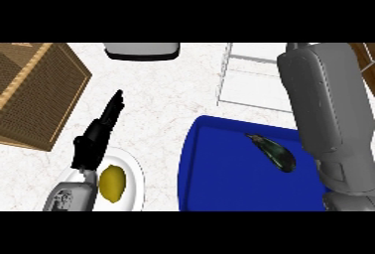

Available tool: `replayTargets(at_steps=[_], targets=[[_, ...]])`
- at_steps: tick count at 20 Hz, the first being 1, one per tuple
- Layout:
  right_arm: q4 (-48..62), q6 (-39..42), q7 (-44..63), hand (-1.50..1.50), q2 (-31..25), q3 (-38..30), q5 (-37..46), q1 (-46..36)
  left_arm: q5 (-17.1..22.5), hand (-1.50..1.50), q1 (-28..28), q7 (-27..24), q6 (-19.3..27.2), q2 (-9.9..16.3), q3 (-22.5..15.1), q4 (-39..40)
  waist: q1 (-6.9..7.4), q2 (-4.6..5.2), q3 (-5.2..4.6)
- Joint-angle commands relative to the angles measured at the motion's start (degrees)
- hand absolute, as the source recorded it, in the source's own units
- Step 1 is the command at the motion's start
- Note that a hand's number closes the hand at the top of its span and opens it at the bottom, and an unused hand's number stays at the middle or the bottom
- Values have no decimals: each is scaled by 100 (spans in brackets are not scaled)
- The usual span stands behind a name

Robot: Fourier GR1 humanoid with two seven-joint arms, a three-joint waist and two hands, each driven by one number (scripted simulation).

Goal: Pick the can from the tray and place it in the tiered shelf

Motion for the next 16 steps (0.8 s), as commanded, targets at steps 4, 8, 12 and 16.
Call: replayTargets(at_steps=[4, 8, 12, 16], targets=[[480, 183, 1333, -150, -272, -142, 1411, 271, 94, 0, -41, -2, -116, 161, 160, 67, -50, 13, 1], [51, 184, 1266, -150, -262, -217, 1190, 685, 11, 0, -124, -38, -9, 56, 121, 205, -67, 8, 7], [-556, 444, 1483, -150, -47, -189, 1067, 502, 16, 0, 49, 319, 23, -54, -30, -359, -34, -4, 7], [-1062, 271, 1240, -150, -7, -334, 518, 583, 127, 0, 115, -11, -115, 91, 130, -135, -29, -3, 7]])
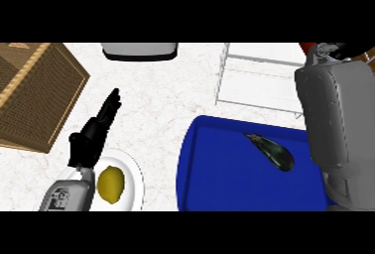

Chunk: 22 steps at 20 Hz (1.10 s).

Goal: Pick the can from the tray and place it in the tiered shelf

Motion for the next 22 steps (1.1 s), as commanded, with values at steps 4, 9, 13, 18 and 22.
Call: replayTargets(at_steps=[4, 9, 13, 18, 22], targets=[[-760, 349, -19, -150, 140, 75, -661, -63, -131, 0, 20, -304, 95, -65, -39, 286, -6, 0, -1], [-511, -90, -350, -150, -313, -367, -1198, -318, 106, 0, -246, -55, -120, 57, 121, 216, 21, 18, 0], [-1176, -604, 166, -150, 8, -496, -896, -620, -169, 0, -431, 28, 250, -214, -19, 447, -29, 26, -1], [-2604, 310, 650, -150, -363, -861, -887, -234, -17, 0, -24, 111, 37, -49, 11, 14, -95, -34, 0], [-3758, 1291, 1311, -150, -434, -1197, -973, 85, -118, 0, 158, -106, 163, -124, -36, 65, -176, -66, 0]])
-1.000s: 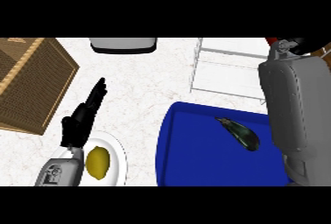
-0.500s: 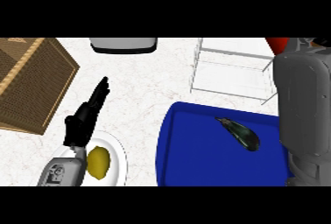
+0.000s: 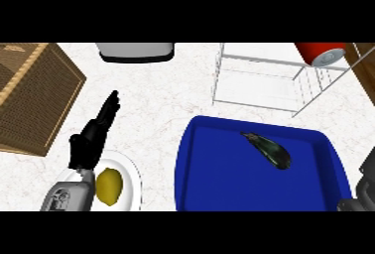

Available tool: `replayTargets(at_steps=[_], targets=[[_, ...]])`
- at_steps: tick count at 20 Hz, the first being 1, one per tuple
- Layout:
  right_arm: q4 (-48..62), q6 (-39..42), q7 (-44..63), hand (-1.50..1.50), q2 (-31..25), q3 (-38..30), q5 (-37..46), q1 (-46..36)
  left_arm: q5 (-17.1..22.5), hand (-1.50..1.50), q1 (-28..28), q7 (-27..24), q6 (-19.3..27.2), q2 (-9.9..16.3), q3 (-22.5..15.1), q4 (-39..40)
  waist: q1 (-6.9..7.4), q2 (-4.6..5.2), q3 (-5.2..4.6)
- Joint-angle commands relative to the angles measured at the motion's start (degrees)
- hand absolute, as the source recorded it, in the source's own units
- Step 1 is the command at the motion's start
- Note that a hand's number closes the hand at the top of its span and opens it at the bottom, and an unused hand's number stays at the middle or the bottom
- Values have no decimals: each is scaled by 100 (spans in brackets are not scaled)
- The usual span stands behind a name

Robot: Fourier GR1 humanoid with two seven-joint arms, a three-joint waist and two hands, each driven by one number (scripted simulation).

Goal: Pick the can from the tray and place it in the tiered shelf

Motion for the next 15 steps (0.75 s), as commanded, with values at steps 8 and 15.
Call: replayTargets(at_steps=[8, 15], targets=[[-2503, 3044, 901, -150, -688, -1396, -1568, 1303, 163, 0, 2, 235, -75, 179, 219, -206, -218, -65, 9], [-3974, 4143, 789, -150, -652, -2751, -3329, 2540, 128, 0, 517, -113, -78, 108, 126, -239, -232, -65, 14]])
